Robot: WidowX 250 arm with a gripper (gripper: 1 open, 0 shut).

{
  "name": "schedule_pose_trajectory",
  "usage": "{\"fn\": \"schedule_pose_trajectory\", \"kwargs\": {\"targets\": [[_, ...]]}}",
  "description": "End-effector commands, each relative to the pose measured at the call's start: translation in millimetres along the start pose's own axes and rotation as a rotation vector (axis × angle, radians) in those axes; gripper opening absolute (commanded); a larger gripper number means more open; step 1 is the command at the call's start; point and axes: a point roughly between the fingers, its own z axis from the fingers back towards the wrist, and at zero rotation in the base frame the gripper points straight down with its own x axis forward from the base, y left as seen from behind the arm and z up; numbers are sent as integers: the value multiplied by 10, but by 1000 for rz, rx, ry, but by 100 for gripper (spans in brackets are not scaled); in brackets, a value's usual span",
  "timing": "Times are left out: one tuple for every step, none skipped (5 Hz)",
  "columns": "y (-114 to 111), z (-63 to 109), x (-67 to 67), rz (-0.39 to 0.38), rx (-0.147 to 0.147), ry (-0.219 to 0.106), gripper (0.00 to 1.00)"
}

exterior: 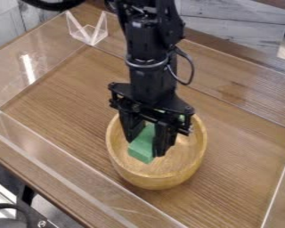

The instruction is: Put the green block in the brown bowl

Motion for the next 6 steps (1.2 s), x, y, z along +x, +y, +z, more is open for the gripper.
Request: {"fn": "schedule_pose_trajectory", "kwargs": {"targets": [[12,78,80,7,-9,-42,0],[18,76,94,9,-13,-44,0],[25,74,108,11,-16,-46,0],[31,72,123,12,-20,-49,0],[37,70,137,14,-23,-51,0],[43,70,151,15,-27,-53,0]]}}
